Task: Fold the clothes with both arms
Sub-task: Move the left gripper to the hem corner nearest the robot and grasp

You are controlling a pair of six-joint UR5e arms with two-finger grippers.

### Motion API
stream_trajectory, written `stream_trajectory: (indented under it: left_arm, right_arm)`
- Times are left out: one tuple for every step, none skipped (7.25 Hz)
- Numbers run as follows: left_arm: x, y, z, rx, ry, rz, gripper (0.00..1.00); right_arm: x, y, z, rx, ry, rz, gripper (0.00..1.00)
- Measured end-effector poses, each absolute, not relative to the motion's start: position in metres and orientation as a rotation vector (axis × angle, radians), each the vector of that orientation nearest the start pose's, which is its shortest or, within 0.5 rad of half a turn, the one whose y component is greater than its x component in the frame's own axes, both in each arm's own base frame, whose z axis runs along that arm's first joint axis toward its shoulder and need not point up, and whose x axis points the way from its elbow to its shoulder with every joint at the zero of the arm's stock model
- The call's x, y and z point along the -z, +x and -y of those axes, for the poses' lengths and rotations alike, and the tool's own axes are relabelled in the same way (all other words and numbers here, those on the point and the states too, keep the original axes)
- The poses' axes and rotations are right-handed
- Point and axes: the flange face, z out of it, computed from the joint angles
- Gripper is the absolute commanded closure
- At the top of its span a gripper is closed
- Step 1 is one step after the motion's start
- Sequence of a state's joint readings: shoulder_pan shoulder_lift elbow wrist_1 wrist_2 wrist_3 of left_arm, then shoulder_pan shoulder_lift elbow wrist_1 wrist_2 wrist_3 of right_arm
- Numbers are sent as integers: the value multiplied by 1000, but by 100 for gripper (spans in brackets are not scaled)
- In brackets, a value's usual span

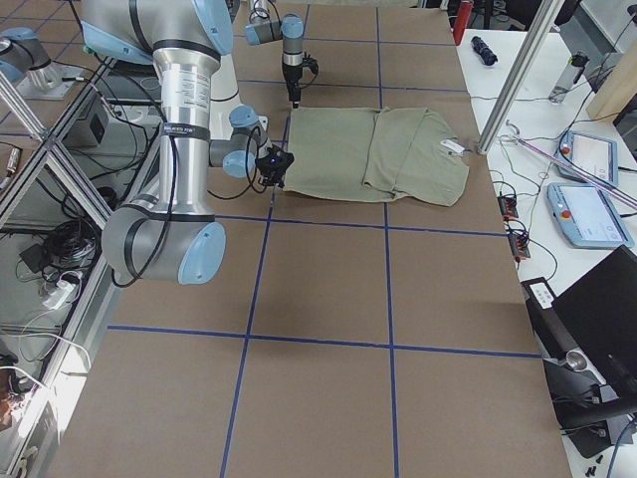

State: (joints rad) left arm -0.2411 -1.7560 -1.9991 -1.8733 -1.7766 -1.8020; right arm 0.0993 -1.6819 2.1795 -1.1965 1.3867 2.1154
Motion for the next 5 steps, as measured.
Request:
stream_trajectory:
  left_arm:
    - [-336, 497, 234, 339, -192, -914, 37]
    - [-336, 499, 233, 335, -195, -913, 43]
    - [-335, 501, 231, 332, -196, -913, 46]
    - [-335, 502, 231, 330, -197, -914, 56]
    - [-335, 502, 230, 329, -197, -914, 69]
  right_arm:
    - [-384, -419, 194, -681, -24, 905, 100]
    - [-384, -419, 195, -682, -23, 906, 100]
    - [-384, -419, 195, -683, -22, 906, 100]
    - [-384, -419, 195, -683, -21, 906, 100]
    - [-384, -419, 195, -684, -21, 907, 100]
